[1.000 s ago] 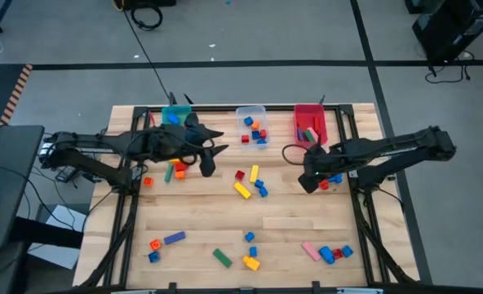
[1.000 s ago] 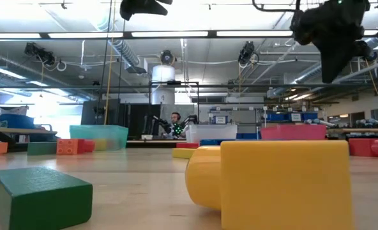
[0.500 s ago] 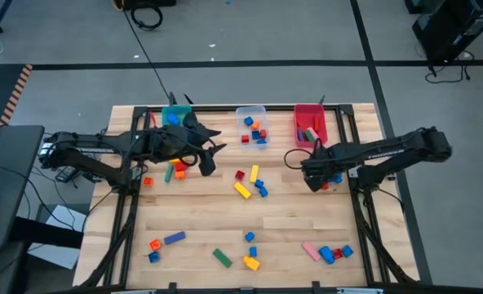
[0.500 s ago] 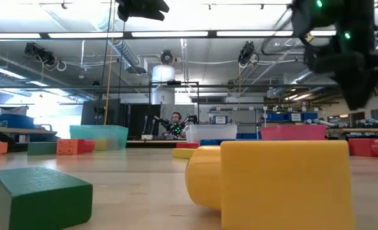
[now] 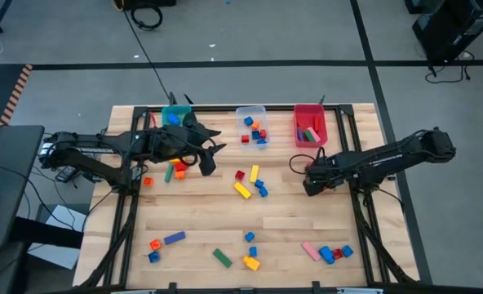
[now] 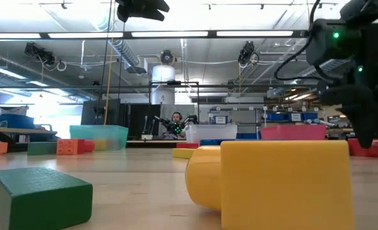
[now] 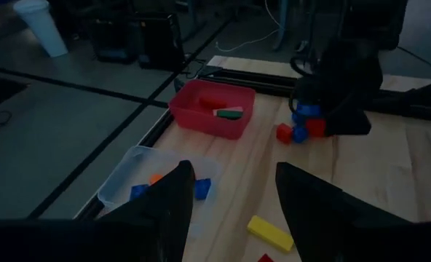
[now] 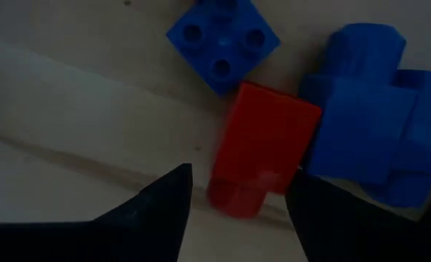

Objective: Sort blocks by size
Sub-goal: Put the red 1 stud game piece into the blue bin

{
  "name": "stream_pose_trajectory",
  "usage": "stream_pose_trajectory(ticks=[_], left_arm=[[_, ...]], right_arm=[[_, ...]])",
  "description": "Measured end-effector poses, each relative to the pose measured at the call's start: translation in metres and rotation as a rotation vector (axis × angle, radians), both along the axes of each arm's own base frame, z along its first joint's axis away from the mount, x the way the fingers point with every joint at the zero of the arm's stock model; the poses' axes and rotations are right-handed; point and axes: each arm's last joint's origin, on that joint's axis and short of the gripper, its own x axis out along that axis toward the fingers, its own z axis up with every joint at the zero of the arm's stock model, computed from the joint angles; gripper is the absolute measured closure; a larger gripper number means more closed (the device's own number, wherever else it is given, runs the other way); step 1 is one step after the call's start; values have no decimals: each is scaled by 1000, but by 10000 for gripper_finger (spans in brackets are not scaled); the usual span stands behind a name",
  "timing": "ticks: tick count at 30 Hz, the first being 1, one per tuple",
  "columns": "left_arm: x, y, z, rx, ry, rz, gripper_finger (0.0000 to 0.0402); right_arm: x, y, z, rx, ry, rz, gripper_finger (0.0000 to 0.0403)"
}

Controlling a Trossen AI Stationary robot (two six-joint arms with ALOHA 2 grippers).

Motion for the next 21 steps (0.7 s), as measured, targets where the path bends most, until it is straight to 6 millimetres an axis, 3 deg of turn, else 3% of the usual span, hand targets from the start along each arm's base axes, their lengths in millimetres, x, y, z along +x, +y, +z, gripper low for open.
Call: stream_pose_trajectory(ticks=[14, 21], left_arm=[[0, 0, 0, -40, -19, 16, 198], [0, 0, 0, -36, -17, 15, 198]], right_arm=[[8, -8, -16, -120, 35, -8, 184], [8, -9, -16, -94, 30, 10, 256]])
